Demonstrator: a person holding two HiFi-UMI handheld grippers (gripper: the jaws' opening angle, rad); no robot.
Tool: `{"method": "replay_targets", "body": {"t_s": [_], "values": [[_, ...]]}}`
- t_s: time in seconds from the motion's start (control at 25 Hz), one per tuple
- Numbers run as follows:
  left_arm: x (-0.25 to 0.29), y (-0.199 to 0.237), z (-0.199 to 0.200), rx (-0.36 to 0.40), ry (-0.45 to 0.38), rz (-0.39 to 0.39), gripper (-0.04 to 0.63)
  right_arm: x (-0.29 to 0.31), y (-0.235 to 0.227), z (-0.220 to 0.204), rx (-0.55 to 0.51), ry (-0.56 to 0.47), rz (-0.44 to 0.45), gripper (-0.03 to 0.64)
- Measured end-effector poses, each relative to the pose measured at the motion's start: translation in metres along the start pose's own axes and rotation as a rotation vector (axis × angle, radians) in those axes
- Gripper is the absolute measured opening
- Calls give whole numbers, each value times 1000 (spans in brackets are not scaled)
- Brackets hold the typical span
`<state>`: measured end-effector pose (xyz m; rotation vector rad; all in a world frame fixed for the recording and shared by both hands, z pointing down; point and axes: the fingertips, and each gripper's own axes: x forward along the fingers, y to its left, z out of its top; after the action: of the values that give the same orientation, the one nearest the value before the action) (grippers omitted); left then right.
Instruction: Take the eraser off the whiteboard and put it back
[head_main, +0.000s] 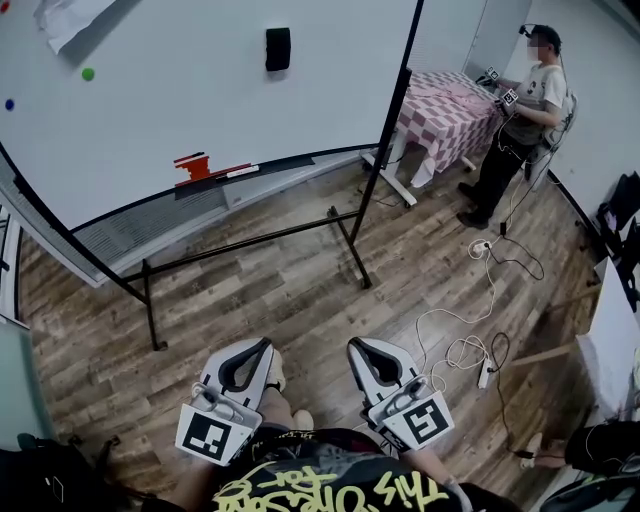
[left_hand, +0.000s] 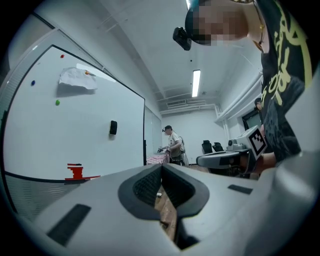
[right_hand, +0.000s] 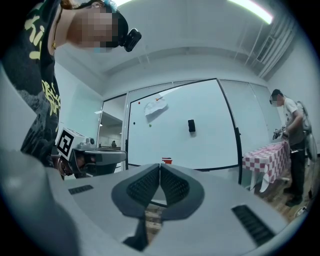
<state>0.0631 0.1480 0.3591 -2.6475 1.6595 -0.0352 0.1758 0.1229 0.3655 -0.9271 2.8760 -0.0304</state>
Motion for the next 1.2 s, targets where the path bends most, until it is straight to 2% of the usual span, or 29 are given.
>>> {"method": "replay_targets", "body": {"t_s": [0.56, 1.2], "values": [[38, 51, 1, 7, -21, 11, 8, 57, -29, 10, -18, -33, -7, 11], [86, 110, 9, 0, -21, -18, 8, 121, -68, 12, -22, -22, -44, 11]]}}
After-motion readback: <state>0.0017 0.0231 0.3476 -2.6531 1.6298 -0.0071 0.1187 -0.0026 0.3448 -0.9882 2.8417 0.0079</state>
